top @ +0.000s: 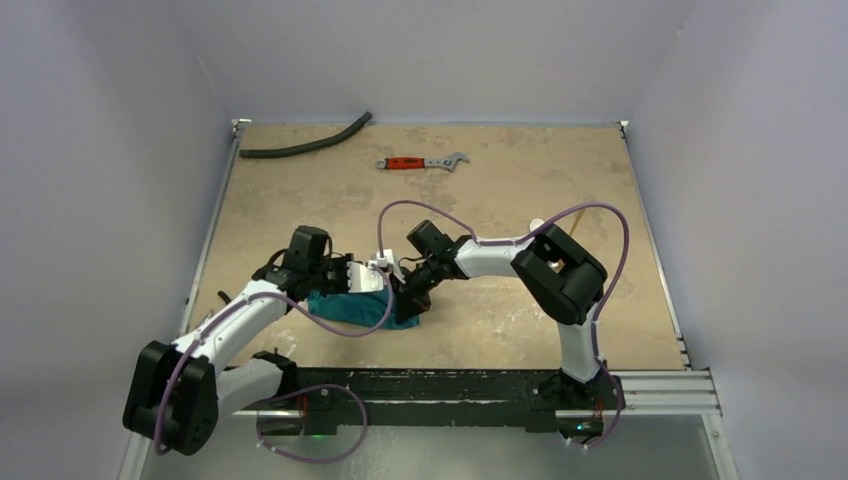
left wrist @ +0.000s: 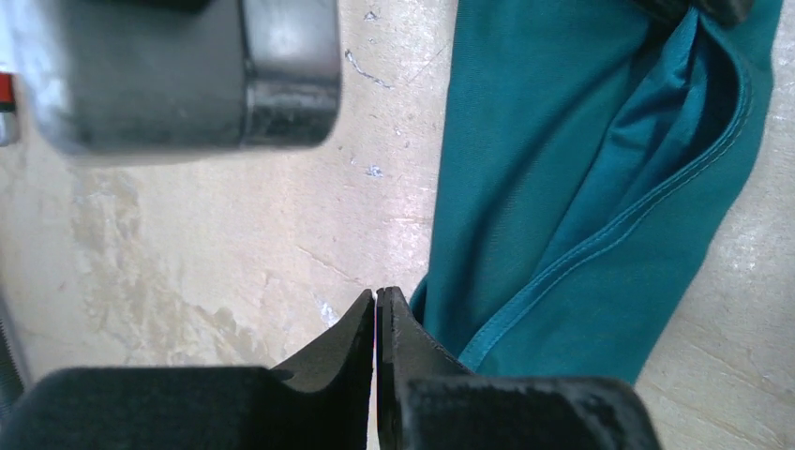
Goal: Fold the napkin into a case and place the utensils inside
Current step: Fold the smaller rectangle-folded napkin at the center of the board.
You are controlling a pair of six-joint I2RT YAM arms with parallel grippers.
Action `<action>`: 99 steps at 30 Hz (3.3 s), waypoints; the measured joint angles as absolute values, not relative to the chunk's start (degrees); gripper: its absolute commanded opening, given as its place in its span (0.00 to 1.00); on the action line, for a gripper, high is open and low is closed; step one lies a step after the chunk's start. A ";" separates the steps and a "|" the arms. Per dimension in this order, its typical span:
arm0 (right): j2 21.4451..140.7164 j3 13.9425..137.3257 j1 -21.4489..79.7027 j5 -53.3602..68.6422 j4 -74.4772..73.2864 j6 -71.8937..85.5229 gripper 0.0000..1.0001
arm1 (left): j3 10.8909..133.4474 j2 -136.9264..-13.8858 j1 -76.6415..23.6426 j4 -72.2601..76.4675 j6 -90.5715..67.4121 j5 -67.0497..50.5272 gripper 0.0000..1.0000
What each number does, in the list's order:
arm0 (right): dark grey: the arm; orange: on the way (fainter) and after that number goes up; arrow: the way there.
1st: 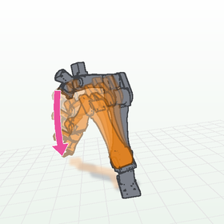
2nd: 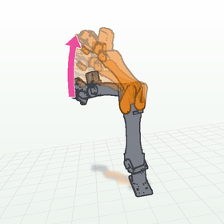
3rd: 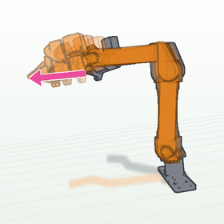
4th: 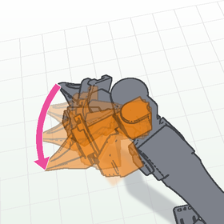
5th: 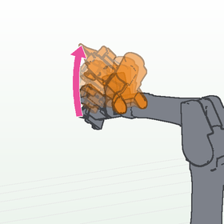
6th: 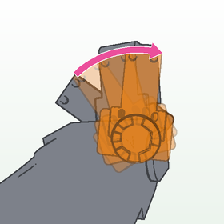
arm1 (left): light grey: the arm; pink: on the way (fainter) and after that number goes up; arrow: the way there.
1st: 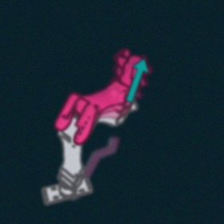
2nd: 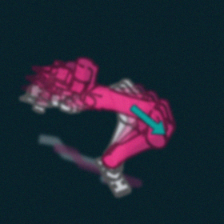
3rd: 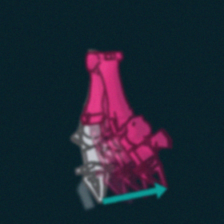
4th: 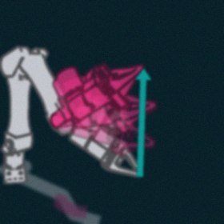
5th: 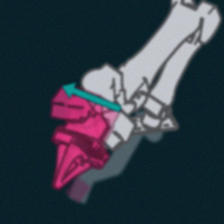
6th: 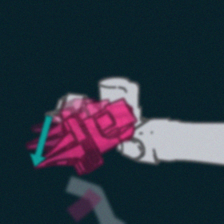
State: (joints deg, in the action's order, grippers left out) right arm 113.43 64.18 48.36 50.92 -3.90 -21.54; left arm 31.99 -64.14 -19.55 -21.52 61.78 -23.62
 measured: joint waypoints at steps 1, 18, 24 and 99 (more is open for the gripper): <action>113.49 64.18 48.36 51.46 -4.21 -21.69 0.02 | 31.46 -63.22 -19.68 -20.91 62.13 -23.35 0.05; 114.06 63.51 47.92 53.76 -2.48 -19.46 0.01 | 27.88 -55.11 -22.09 -20.21 63.81 -23.92 0.18; 114.06 63.29 47.92 53.74 -1.76 -18.00 0.01 | 27.90 -57.93 -28.49 -19.79 65.98 -25.04 0.19; 118.85 74.98 46.39 53.63 -9.63 -15.27 0.00 | 24.12 -70.70 -32.45 -11.64 92.40 -25.87 0.00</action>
